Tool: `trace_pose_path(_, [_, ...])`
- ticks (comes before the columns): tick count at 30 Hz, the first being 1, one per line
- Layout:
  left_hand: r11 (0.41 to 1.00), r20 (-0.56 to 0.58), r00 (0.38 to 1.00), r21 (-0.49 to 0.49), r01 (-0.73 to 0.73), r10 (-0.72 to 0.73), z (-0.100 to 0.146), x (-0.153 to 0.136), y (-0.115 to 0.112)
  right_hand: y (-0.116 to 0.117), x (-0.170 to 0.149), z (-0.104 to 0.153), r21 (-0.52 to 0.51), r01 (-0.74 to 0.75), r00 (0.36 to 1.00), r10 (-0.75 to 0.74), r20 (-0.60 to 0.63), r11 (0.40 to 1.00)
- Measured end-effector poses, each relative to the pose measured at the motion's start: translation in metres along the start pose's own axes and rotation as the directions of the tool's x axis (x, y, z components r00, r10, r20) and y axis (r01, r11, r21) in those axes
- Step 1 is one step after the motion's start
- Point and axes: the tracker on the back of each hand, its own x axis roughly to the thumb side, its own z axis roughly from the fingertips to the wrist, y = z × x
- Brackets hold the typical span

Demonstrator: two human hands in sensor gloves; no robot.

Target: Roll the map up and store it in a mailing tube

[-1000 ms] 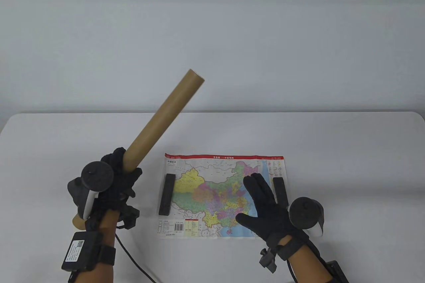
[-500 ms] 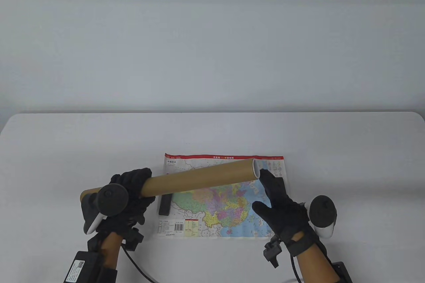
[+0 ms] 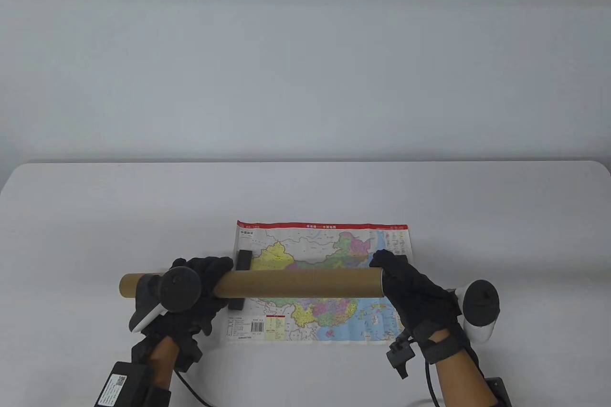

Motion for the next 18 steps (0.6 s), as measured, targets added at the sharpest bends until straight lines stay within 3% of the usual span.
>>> trace_pose_path(6, [0.995, -0.001, 0.999, -0.095, -0.039, 0.039, -0.0026, -0.0011, -0.006, -0.0021, 0.0074, 0.0014, -0.072, -0.156, 0.988, 0.157, -0.001, 0.985])
trace_pose_path(12, [0.998, 0.045, 0.998, -0.022, -0.052, 0.053, 0.0003, -0.0005, -0.0014, -0.0019, 0.0064, 0.0017, -0.102, -0.32, 0.947, 0.32, -0.013, 0.942])
trace_pose_path(18, [0.997, 0.047, 0.999, -0.079, -0.013, 0.017, -0.0016, 0.0031, -0.0041, -0.0022, 0.0019, 0.0036, -0.154, -0.406, 0.913, 0.405, -0.04, 0.901])
